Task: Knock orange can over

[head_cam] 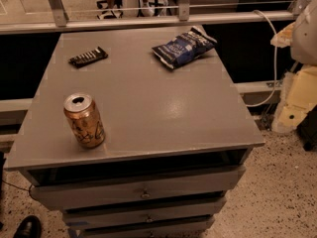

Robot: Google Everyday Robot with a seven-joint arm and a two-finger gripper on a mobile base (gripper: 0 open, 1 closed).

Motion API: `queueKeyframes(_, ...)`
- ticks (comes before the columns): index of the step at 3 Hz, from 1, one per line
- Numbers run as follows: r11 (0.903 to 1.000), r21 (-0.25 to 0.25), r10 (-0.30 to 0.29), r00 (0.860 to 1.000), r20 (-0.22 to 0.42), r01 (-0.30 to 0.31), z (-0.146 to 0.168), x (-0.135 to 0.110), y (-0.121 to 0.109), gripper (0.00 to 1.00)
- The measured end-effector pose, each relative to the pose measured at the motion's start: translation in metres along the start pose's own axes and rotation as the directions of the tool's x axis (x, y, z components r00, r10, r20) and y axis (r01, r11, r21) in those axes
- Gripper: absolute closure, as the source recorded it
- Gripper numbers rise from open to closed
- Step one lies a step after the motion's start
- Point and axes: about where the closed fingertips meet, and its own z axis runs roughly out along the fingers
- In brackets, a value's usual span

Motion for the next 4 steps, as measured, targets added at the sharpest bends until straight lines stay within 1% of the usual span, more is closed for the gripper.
queueKeyframes(1,1.0,0.0,0.0,1.0,0.0,0.0,0.0,0.0,0.0,0.0)
queueKeyframes(2,0.9999,-0.01,0.007,0.998,0.062,-0.007,0.01,-0.014,0.001,0.0)
queueKeyframes(3,0.9973,-0.074,0.016,0.976,0.215,0.0,0.054,-0.056,0.007,0.0)
queueKeyframes(4,0.9885,-0.149,0.041,0.902,0.43,0.026,0.099,-0.128,0.009,0.0)
